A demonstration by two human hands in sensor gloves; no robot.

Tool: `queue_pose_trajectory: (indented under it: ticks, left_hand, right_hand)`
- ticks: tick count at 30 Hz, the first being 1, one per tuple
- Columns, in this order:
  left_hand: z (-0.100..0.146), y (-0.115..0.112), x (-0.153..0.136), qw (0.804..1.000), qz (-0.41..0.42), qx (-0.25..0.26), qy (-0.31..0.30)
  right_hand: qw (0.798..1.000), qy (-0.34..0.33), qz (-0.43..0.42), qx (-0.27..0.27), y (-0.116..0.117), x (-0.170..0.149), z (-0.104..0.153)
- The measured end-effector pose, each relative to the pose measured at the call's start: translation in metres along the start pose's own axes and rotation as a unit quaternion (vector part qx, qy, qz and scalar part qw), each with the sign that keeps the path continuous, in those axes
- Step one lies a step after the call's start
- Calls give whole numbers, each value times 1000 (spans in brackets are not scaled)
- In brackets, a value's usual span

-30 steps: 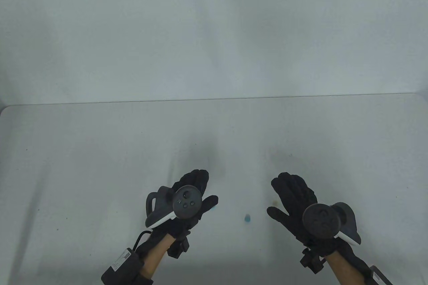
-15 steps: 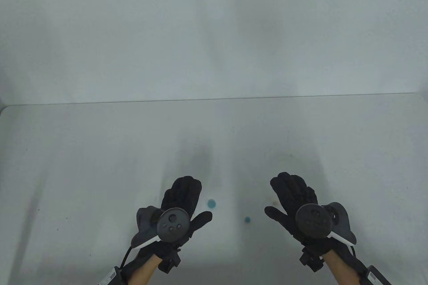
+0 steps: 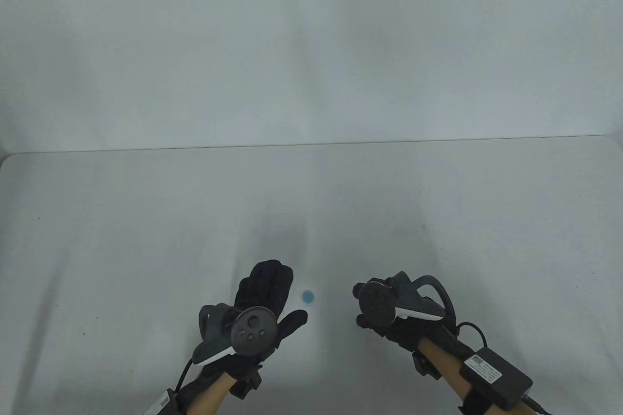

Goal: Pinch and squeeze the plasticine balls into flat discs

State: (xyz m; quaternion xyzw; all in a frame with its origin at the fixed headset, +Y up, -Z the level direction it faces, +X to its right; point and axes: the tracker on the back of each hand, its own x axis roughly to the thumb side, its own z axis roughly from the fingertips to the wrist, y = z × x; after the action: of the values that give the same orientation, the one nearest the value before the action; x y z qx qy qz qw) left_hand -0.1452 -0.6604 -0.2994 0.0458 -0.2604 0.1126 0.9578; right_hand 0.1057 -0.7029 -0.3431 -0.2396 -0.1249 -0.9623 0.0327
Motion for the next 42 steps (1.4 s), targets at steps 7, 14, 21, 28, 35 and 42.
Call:
queue_pose_trajectory:
  ticks: [7, 14, 21, 28, 35, 42]
  left_hand:
    - [0, -1, 0, 1000, 0, 1, -5]
    - [0, -1, 1, 1000, 2, -3, -5]
    - [-1, -2, 0, 1000, 4, -10, -2]
    - [0, -3, 0, 1000, 3, -11, 2]
    - [-1, -2, -4, 1000, 8, -8, 9]
    - [0, -1, -6, 1000, 12, -3, 12]
  right_hand:
    - [999, 6, 30, 39, 26, 5, -20]
    - [996, -9, 89, 18, 36, 16, -27]
    - [995, -19, 102, 13, 36, 23, -32]
    - [995, -15, 93, 12, 34, 21, -31]
    - [998, 18, -40, -46, -2, -6, -15]
    - [959, 39, -257, -114, -27, -47, 17]
